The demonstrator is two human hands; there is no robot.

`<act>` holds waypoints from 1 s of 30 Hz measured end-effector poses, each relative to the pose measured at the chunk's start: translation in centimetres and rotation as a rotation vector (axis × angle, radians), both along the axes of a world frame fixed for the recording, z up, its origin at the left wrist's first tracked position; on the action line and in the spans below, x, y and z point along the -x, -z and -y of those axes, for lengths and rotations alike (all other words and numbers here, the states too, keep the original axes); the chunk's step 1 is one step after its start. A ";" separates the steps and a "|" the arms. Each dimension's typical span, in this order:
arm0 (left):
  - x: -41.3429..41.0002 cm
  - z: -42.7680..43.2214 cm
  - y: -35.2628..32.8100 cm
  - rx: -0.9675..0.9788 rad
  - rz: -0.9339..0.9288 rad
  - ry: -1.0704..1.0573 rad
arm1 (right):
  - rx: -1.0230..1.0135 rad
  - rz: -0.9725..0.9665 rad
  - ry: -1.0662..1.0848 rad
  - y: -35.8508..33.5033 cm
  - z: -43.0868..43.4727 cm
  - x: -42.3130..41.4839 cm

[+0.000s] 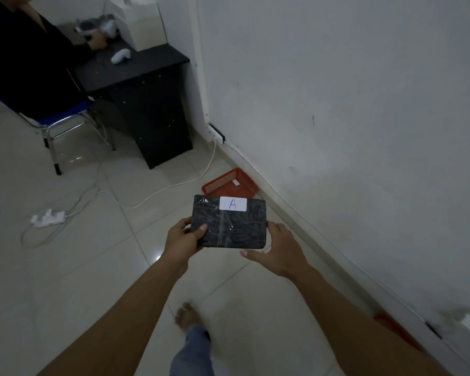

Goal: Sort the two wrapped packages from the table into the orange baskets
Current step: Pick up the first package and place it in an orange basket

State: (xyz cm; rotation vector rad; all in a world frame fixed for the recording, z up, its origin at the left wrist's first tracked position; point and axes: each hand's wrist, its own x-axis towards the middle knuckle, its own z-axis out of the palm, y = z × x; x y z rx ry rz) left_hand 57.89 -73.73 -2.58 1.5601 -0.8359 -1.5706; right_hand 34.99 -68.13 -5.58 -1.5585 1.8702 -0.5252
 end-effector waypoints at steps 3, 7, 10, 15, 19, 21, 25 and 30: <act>-0.7 5.7 0.7 -0.007 0.004 0.042 | -0.027 -0.037 0.002 0.7 4.8 -0.9; -1.8 13.5 1.1 -0.044 0.003 0.120 | -0.052 -0.052 0.067 1.1 11.3 -2.7; -2.5 19.3 0.9 -0.049 -0.002 0.195 | -0.033 -0.068 0.157 0.9 16.0 -4.0; -3.0 27.7 0.7 -0.063 0.006 0.282 | -0.029 -0.089 0.233 0.8 22.7 -5.6; -2.8 33.7 1.3 -0.072 0.029 0.342 | -0.035 -0.131 0.254 1.5 27.7 -6.1; -2.5 36.8 1.8 -0.082 0.029 0.364 | -0.044 -0.129 0.283 2.2 30.1 -6.0; -1.6 42.8 2.9 -0.100 0.041 0.393 | -0.115 -0.105 0.364 3.5 34.5 -5.8; -1.0 49.1 3.9 -0.117 0.051 0.451 | -0.164 -0.078 0.460 4.5 39.0 -6.2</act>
